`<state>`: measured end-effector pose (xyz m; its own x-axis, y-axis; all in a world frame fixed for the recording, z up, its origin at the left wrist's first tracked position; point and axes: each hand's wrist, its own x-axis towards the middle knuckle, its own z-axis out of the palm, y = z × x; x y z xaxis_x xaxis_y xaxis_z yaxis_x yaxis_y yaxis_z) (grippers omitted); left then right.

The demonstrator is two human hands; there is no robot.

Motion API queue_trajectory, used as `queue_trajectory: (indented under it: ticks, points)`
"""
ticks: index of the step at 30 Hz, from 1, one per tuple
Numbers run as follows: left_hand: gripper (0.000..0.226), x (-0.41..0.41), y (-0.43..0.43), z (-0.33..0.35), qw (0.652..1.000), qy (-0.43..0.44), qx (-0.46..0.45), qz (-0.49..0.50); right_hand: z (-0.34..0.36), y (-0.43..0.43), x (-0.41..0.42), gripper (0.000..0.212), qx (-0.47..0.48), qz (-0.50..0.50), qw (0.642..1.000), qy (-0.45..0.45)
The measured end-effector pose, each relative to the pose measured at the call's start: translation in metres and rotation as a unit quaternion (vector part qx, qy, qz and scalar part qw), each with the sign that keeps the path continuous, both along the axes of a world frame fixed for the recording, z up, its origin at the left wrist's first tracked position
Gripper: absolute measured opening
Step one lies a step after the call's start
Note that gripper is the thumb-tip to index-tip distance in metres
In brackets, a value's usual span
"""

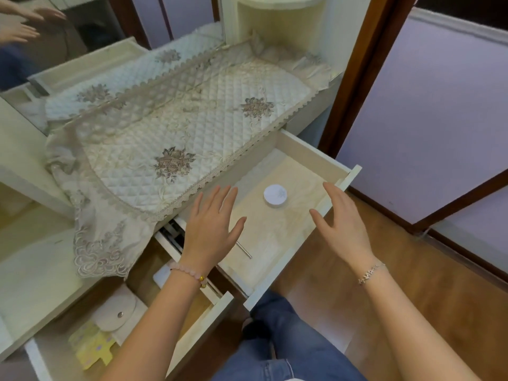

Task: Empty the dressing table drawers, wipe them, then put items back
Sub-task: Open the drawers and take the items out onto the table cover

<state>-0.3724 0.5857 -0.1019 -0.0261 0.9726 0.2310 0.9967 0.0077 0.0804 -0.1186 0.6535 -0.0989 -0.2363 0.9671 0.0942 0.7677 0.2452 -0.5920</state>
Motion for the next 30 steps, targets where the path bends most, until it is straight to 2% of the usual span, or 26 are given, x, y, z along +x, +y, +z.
queue_trajectory:
  ticks: [5, 14, 21, 30]
  points:
    - [0.062, 0.005, -0.003, 0.014, 1.000, -0.004, 0.009, -0.014, 0.018, -0.011, 0.013, 0.064, 0.031, -0.010, 0.999, -0.037]
    - [0.060, 0.032, 0.011, 0.025, 0.998, -0.031, 0.006, -0.046, 0.026, -0.014, 0.039, 0.063, 0.024, -0.036, 0.998, -0.055]
    - [0.060, 0.064, 0.033, 0.026, 0.998, -0.024, -0.001, -0.051, 0.022, 0.010, 0.058, 0.063, 0.025, -0.049, 0.998, -0.043]
    - [0.061, 0.148, 0.087, 0.026, 0.999, -0.030, -0.005, -0.024, 0.028, 0.072, 0.142, 0.061, 0.033, 0.000, 0.998, -0.061]
